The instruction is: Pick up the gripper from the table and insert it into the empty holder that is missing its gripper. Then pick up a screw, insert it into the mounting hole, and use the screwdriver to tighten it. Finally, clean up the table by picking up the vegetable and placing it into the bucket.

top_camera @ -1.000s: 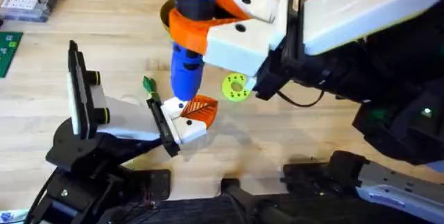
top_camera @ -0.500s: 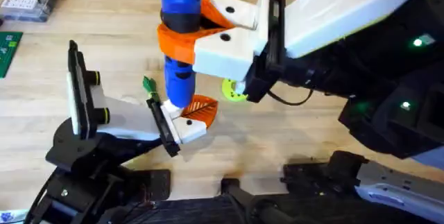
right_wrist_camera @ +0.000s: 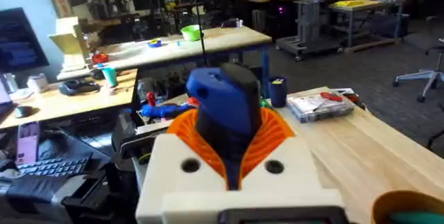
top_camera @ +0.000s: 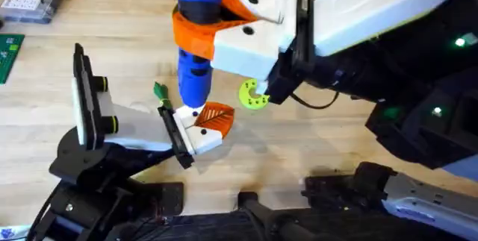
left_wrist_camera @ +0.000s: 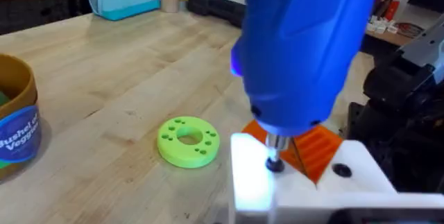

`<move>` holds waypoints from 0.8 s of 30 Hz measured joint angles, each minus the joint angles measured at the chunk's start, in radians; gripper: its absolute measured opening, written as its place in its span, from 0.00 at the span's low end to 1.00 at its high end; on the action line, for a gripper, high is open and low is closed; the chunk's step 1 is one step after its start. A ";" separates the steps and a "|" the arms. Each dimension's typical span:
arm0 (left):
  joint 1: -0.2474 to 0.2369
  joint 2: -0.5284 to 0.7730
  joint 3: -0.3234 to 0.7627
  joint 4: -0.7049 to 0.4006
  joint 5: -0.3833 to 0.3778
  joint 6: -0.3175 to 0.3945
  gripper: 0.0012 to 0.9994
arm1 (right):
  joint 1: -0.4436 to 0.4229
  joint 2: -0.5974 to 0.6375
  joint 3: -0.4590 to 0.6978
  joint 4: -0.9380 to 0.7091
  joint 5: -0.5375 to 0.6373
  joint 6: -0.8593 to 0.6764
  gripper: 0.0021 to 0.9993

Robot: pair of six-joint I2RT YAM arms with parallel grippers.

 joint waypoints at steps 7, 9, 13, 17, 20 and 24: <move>0.000 0.000 0.000 0.000 0.000 0.000 0.02 | 0.000 0.000 0.000 -0.005 -0.001 0.012 0.04; 0.000 0.000 0.000 0.000 0.000 0.000 0.02 | 0.000 0.000 0.000 -0.011 -0.003 0.017 0.04; 0.000 0.000 0.000 0.000 0.000 0.000 0.02 | -0.001 0.000 0.000 -0.016 -0.004 0.021 0.05; 0.000 0.000 0.000 0.000 0.000 0.000 0.02 | -0.001 0.000 0.000 -0.017 -0.004 0.023 0.04; 0.000 0.000 0.000 0.000 0.000 0.000 0.02 | -0.001 0.001 0.000 -0.021 -0.004 0.023 0.04; 0.000 0.000 0.000 0.000 0.000 0.000 0.02 | -0.001 0.010 0.000 -0.021 -0.004 0.023 0.04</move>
